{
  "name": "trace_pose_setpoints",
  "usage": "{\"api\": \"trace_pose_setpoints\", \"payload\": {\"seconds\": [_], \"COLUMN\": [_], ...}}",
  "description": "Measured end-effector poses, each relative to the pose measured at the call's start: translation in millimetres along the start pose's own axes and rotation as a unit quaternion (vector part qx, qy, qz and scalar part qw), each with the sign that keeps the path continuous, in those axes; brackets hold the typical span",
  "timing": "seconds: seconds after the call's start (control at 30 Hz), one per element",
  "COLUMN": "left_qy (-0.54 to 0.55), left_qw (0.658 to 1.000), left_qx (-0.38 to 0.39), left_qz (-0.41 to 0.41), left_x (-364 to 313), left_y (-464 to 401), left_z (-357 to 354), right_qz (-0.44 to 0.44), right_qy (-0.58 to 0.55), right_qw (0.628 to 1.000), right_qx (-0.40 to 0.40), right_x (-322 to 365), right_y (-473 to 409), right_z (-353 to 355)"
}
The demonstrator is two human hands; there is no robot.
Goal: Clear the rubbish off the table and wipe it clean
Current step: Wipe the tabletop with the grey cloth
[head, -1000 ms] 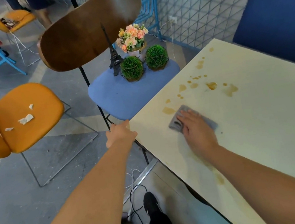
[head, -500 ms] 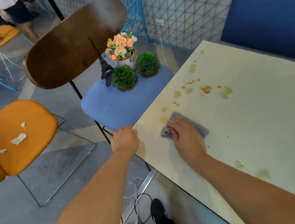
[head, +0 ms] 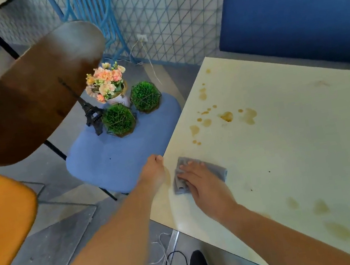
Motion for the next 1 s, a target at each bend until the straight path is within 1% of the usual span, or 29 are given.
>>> {"api": "trace_pose_setpoints", "payload": {"seconds": [0.07, 0.13, 0.23, 0.33, 0.43, 0.53, 0.6, 0.63, 0.7, 0.77, 0.8, 0.9, 1.0], "left_qy": [0.009, 0.003, 0.008, 0.017, 0.009, 0.0, -0.011, -0.015, -0.019, -0.012, -0.008, -0.01, -0.028], "left_qw": [1.0, 0.999, 0.997, 0.995, 0.995, 0.995, 0.996, 0.995, 0.994, 0.993, 0.993, 0.994, 0.993], "left_qx": [0.009, 0.027, 0.066, 0.085, 0.091, 0.094, 0.092, 0.101, 0.106, 0.113, 0.116, 0.107, 0.116], "left_qz": [-0.003, -0.028, -0.041, -0.043, -0.032, -0.024, -0.014, -0.005, 0.004, 0.011, 0.008, 0.018, 0.0], "left_x": [-8, -22, -35, -40, -46, -51, -52, -51, -48, -49, -50, -48, -45], "left_y": [-10, -21, -30, -37, -37, -36, -39, -42, -46, -47, -46, -46, -50], "left_z": [-3, -8, -12, -14, -15, -13, -12, -14, -19, -23, -23, -22, -23], "right_qz": [0.003, -0.025, -0.061, -0.088, -0.081, -0.096, -0.106, -0.123, -0.136, -0.126, -0.111, -0.091, -0.122], "right_qy": [0.016, 0.015, 0.029, -0.01, -0.033, 0.011, 0.066, 0.064, 0.022, -0.007, -0.006, 0.018, 0.07], "right_qw": [1.0, 0.999, 0.998, 0.995, 0.995, 0.995, 0.992, 0.99, 0.989, 0.99, 0.992, 0.996, 0.989], "right_qx": [0.02, 0.013, -0.002, -0.045, -0.037, -0.016, -0.007, -0.004, -0.046, -0.059, -0.053, 0.008, 0.04], "right_x": [-5, -17, -24, -9, 0, -14, -22, -22, -14, -1, 3, -4, -24], "right_y": [-12, -36, -62, -41, -18, -43, -63, -68, -63, -45, -37, -46, -72], "right_z": [2, 13, 15, 7, -2, 11, 15, 14, 12, 3, 0, 6, 16]}}
Point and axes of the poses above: each hand's wrist, its own y-axis away from the middle knuckle, its own z-axis out of the back of the hand, x = y × z, the point moved 6 cm from there along -y, towards the middle knuckle, and after that the axes turned 1 degree about -z, right-handed, at the moved point
